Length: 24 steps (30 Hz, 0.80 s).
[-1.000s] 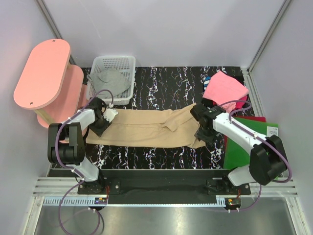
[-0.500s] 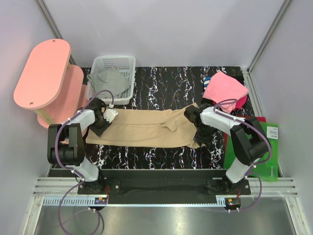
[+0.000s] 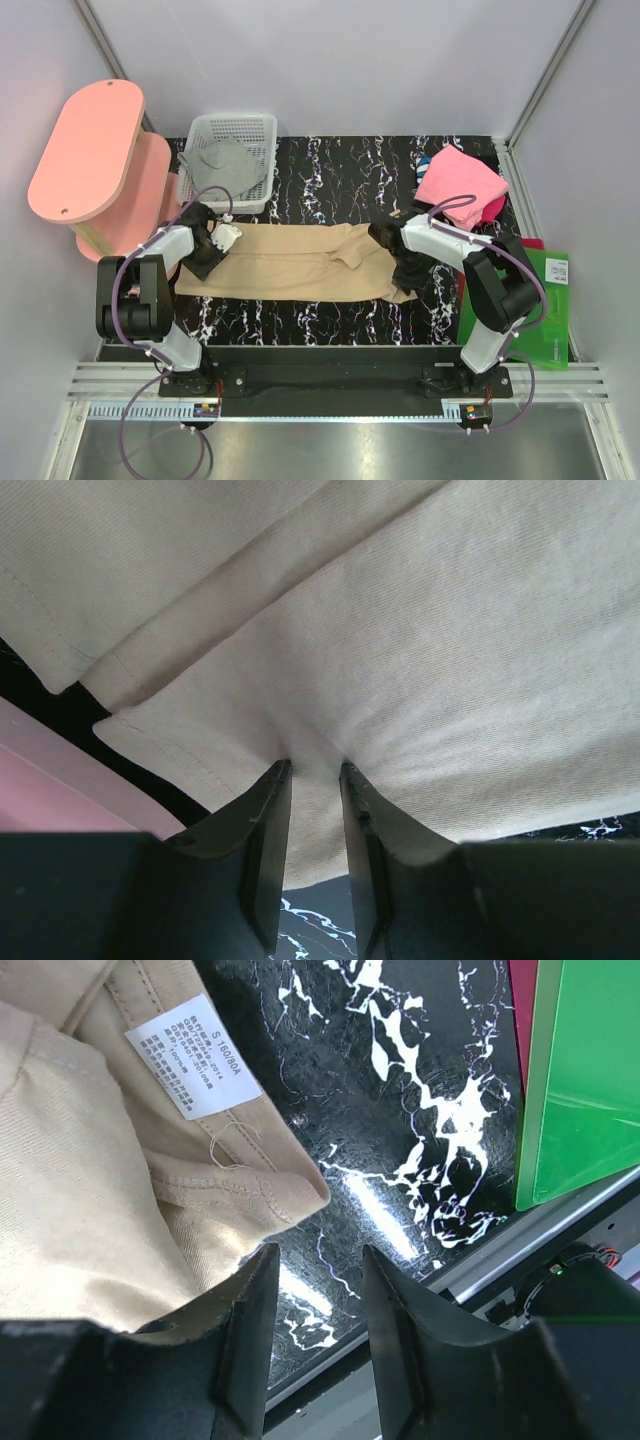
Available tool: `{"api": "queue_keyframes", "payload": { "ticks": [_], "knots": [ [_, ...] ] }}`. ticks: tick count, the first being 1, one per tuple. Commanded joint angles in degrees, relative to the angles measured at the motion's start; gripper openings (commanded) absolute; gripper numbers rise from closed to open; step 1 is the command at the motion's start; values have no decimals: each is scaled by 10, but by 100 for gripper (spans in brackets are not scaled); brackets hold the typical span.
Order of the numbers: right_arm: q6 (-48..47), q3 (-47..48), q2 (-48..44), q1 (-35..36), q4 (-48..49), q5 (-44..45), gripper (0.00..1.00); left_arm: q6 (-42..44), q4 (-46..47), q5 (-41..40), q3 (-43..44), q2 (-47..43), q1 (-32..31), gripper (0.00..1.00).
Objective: Fold and stack the t-shirts
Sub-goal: Fold the other side of the tshirt into a rectangle
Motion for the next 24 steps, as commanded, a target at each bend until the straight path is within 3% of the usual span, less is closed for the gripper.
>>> {"api": "queue_keyframes", "payload": {
  "ticks": [1, 7, 17, 24],
  "knots": [
    [10, 5, 35, 5, 0, 26, 46, 7, -11, 11, -12, -16, 4, 31],
    [6, -7, 85, 8, 22, 15, 47, 7, -10, 11, -15, -19, 5, 31],
    [82, 3, 119, 7, -76, 74, 46, 19, -11, 18, -18, -22, 11, 31],
    [95, -8, 123, 6, -81, 84, 45, 46, -10, 16, -29, -24, 44, 31]
  ]
}}
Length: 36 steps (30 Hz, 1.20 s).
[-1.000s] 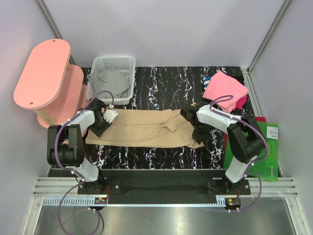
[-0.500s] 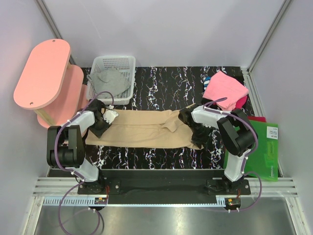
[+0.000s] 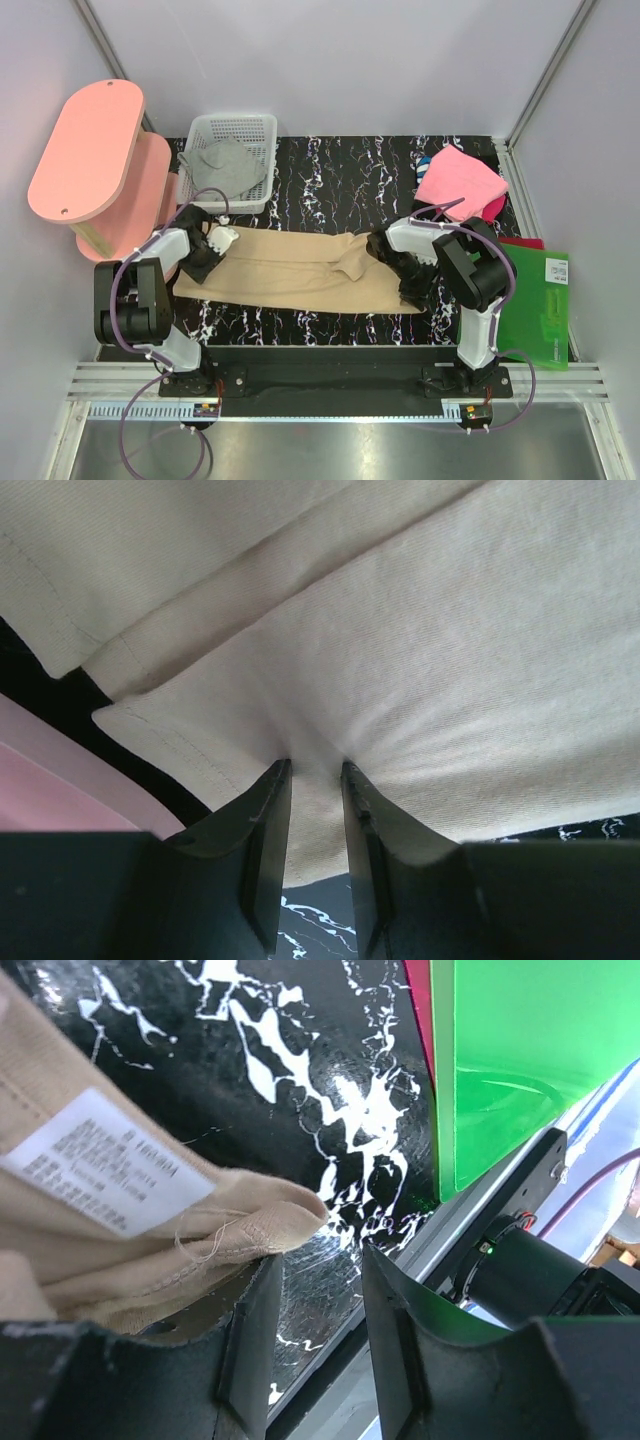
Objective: Fold and stack the t-shirts
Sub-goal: Fold the other side of the tshirt into a rectangle
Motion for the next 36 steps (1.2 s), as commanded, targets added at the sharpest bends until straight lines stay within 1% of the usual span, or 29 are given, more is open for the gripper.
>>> {"api": "queue_keyframes", "payload": {
  "ticks": [1, 5, 9, 11, 12, 14, 17, 19, 21, 22, 24, 25, 28, 30, 32, 33, 36],
  "knots": [
    [34, -6, 8, 3, -7, 42, 45, 29, -5, 3, -18, -6, 34, 31],
    [31, 2, 11, 3, -11, 44, 45, 24, -13, 10, -16, -8, 37, 31],
    [34, 20, -2, 3, -31, 55, 45, 12, -74, 38, 19, -25, 36, 32],
    [40, 32, -12, 5, -55, 64, 45, 8, -101, 61, 47, -43, 35, 32],
    [41, 50, -29, 4, -66, 66, 45, 6, -129, 68, 57, -50, 34, 33],
    [40, 74, -51, 3, -95, 70, 44, 2, -151, 84, 83, -72, 30, 33],
    [6, 145, -122, 6, -99, 55, 43, -3, -183, 107, 108, -94, 28, 34],
    [-35, 173, -143, 12, -77, 21, 43, -9, -189, 108, 113, -101, 26, 35],
    [-56, 207, -162, 16, -58, -4, 46, -12, -193, 107, 107, -102, 25, 35],
    [-77, 213, -166, 27, -27, -32, 47, -14, -193, 108, 100, -102, 26, 35],
    [-93, 211, -171, 41, 14, -52, 50, -16, -192, 113, 93, -103, 25, 35],
    [-117, 206, -166, 47, 55, -87, 51, -19, -193, 115, 88, -102, 25, 35],
    [-170, 190, -132, 70, 130, -147, 51, -26, -191, 118, 83, -102, 25, 35],
    [-216, 197, -94, 110, 155, -151, 52, -27, -188, 113, 78, -102, 26, 35],
    [-237, 212, -58, 149, 157, -139, 52, -27, -185, 106, 76, -100, 26, 35],
    [-249, 216, -48, 162, 163, -126, 51, -27, -183, 106, 74, -100, 26, 35],
    [-278, 224, -22, 186, 174, -124, 50, -32, -179, 107, 74, -96, 25, 35]
  ]
}}
